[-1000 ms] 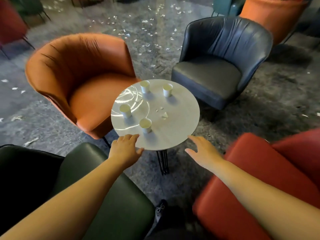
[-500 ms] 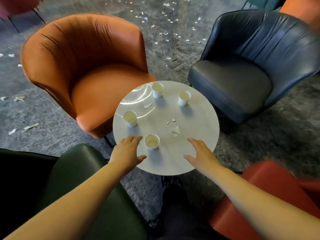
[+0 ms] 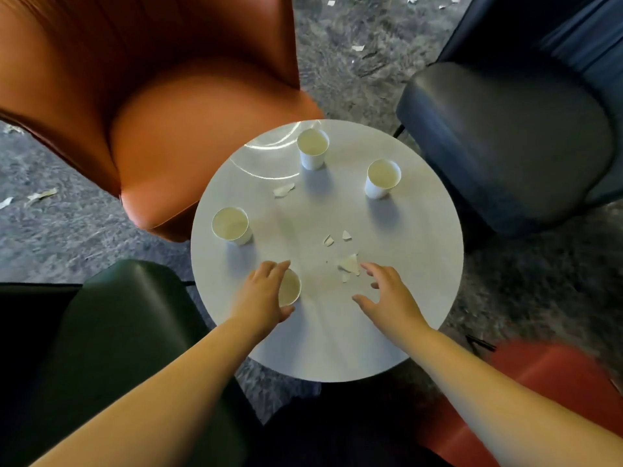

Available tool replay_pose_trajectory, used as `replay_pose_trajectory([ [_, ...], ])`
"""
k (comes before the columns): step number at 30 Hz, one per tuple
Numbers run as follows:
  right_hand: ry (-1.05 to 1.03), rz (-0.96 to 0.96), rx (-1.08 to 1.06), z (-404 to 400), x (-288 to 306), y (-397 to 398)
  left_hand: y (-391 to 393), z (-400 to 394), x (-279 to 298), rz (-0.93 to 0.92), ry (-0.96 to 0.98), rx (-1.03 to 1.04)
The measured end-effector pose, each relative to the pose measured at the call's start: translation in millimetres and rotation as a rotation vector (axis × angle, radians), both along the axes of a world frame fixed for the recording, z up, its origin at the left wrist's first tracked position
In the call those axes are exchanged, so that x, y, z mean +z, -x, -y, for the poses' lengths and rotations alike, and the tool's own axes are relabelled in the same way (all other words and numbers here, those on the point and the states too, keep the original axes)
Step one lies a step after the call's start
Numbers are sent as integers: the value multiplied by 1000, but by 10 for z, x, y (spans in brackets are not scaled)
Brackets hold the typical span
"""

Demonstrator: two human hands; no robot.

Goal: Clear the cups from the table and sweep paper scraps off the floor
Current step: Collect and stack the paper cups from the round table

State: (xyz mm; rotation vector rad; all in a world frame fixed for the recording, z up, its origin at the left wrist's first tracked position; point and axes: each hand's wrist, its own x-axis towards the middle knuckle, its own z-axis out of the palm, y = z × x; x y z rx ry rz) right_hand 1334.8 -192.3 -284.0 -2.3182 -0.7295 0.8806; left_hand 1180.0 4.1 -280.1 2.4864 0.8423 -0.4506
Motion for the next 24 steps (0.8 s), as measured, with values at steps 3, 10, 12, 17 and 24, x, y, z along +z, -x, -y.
replay_pose_trajectory([
  [3, 28, -17, -82, -168, -188, -141, -137, -85, -104, 75, 42, 48],
  [10, 67, 23, -207, -556, -534, -258, -296, -223, -208, 226, 97, 9],
  [12, 72, 36, -254, -596, -616, -254, -296, -262, -234, 255, 115, -15],
  [17, 98, 62, -300, -601, -668, -247, -310, -357, -232, 267, 156, -17],
  [24, -299, -158, -412, -762, -198, -73, -391, -393, -206, 253, 177, -70],
])
